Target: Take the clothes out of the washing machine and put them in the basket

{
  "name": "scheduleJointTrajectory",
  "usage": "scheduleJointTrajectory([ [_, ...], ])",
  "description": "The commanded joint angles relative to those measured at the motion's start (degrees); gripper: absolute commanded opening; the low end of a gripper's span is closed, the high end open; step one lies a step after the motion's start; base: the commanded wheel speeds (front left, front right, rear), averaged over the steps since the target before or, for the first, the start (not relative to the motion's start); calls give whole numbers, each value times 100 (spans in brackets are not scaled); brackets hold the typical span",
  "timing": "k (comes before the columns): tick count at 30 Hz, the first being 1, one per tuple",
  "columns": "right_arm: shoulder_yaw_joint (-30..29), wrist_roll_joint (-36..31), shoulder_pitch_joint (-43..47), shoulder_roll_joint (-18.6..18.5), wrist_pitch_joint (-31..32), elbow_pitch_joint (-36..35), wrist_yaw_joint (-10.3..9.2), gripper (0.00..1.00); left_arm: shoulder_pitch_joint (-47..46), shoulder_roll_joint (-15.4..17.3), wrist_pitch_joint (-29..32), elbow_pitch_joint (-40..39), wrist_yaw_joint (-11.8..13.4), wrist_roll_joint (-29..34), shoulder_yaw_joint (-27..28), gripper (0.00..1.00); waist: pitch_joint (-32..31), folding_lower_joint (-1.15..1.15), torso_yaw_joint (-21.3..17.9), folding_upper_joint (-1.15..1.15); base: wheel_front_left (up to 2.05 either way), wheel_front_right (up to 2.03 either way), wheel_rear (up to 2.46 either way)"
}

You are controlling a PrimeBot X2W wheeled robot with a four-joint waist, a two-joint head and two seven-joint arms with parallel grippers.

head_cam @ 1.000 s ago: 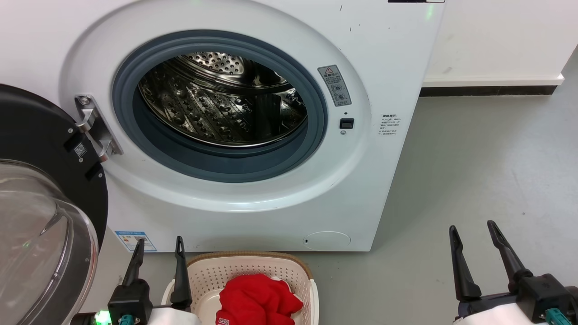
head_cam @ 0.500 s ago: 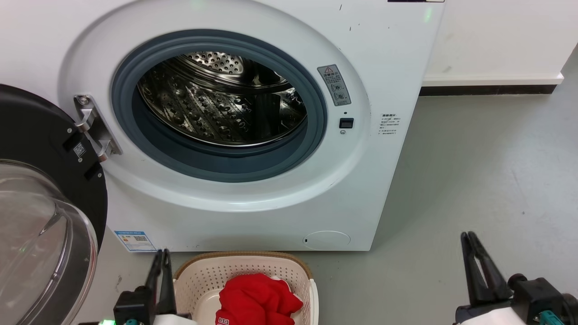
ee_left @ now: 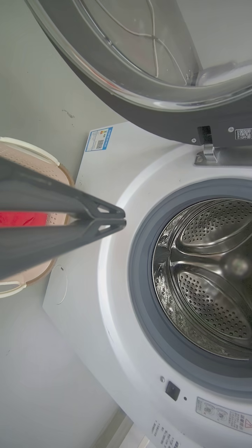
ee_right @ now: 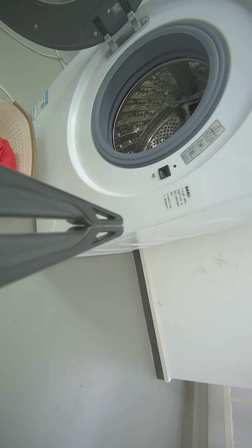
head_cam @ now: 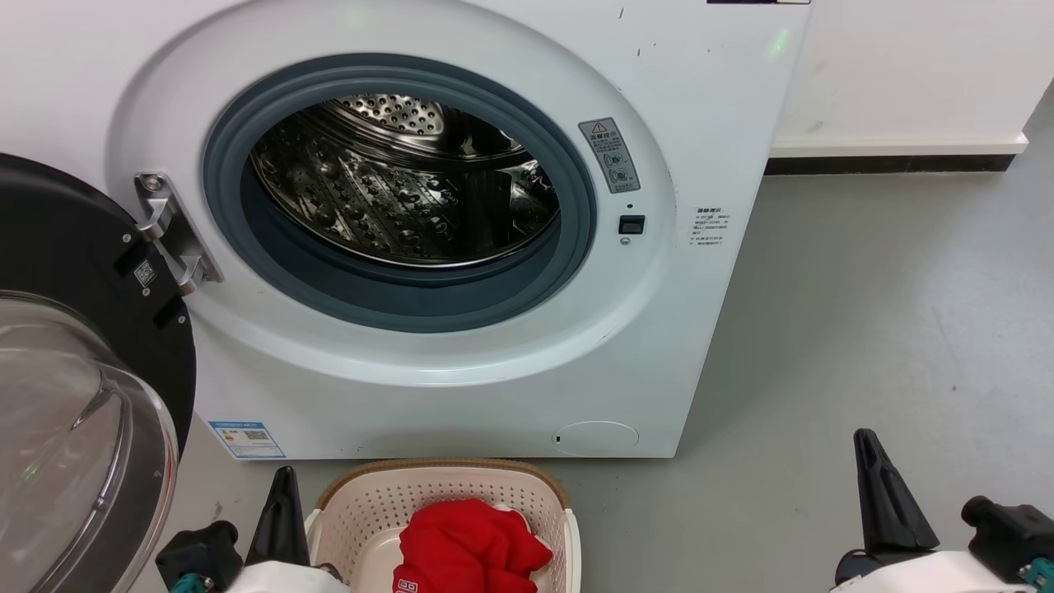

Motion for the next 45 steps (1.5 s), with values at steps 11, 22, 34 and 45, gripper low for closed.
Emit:
scheduleJointTrajectory([
  [11, -1, 1379, -340, -97, 228, 91, 0, 0, -298, 3, 277, -5, -171, -1286, 107, 0, 0, 0, 12, -1, 0, 0, 0],
  [22, -22, 2438, -478, -129, 434, 216, 0, 0, -431, 1, 514, 58, -303, -2302, 184, 0, 0, 0, 23, -1, 0, 0, 0],
  [34, -58, 3452, -619, -149, 648, 344, 0, 0, -558, -1, 743, 123, -425, -3284, 260, 0, 0, 0, 36, -1, 0, 0, 0],
  [45, -99, 4269, -734, -158, 827, 447, -1, 0, -660, -2, 934, 175, -529, -4086, 319, 0, 0, 0, 47, -1, 0, 0, 0],
])
